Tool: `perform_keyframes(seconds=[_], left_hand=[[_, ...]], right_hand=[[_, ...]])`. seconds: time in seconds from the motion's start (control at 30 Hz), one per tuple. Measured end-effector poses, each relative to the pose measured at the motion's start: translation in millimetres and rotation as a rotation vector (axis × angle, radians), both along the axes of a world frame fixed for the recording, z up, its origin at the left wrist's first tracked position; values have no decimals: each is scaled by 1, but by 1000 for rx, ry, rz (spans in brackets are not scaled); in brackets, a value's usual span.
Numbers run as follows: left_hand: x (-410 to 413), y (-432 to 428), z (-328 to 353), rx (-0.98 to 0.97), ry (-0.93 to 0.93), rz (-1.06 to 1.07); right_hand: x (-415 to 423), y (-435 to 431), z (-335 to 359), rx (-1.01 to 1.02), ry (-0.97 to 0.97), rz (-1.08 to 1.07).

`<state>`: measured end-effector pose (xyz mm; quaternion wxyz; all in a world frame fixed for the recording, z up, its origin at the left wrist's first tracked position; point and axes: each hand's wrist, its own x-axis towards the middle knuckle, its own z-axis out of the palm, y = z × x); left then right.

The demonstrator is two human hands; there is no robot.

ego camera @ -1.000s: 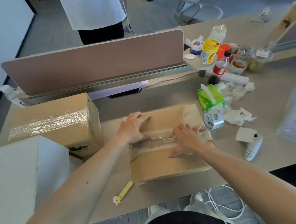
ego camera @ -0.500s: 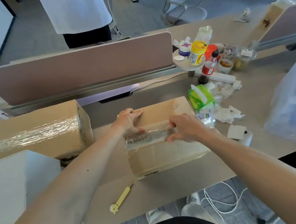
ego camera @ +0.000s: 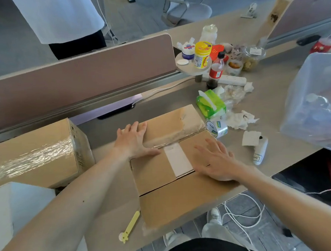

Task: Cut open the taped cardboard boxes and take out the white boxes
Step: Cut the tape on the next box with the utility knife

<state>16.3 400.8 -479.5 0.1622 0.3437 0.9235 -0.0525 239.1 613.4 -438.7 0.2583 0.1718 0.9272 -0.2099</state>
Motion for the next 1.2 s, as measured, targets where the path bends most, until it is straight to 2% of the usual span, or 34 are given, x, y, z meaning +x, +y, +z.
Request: perform_keyframes(seconds=[0.13, 0.4, 0.67, 0.77, 0.9, 0.93, 1.0, 1.1, 1.2], left_hand=[[-4, 1, -2, -44, 48, -62], [-4, 4, 1, -64, 127, -139], [-18, 6, 19, -25, 64, -218], [-36, 8, 37, 15, -79, -206], [-59, 12, 67, 163, -297, -178], [-64, 12, 75, 205, -277, -157], [-76, 14, 86, 253, -119, -127], [-81, 20, 79, 182, 106, -13], [-68, 30, 58, 97, 219, 116]], right_hand=[[5, -6, -34, 92, 36, -94], [3, -9, -39, 119, 61, -135], [1, -9, -38, 130, 40, -116], [-1, -10, -35, 134, 41, -116], [-4, -12, -29, 166, 51, -120], [-5, -13, -28, 173, 56, -125], [-9, -15, -24, 176, 70, -143], [-15, -17, -21, 194, 73, -149], [-22, -18, -19, 215, 50, -147]])
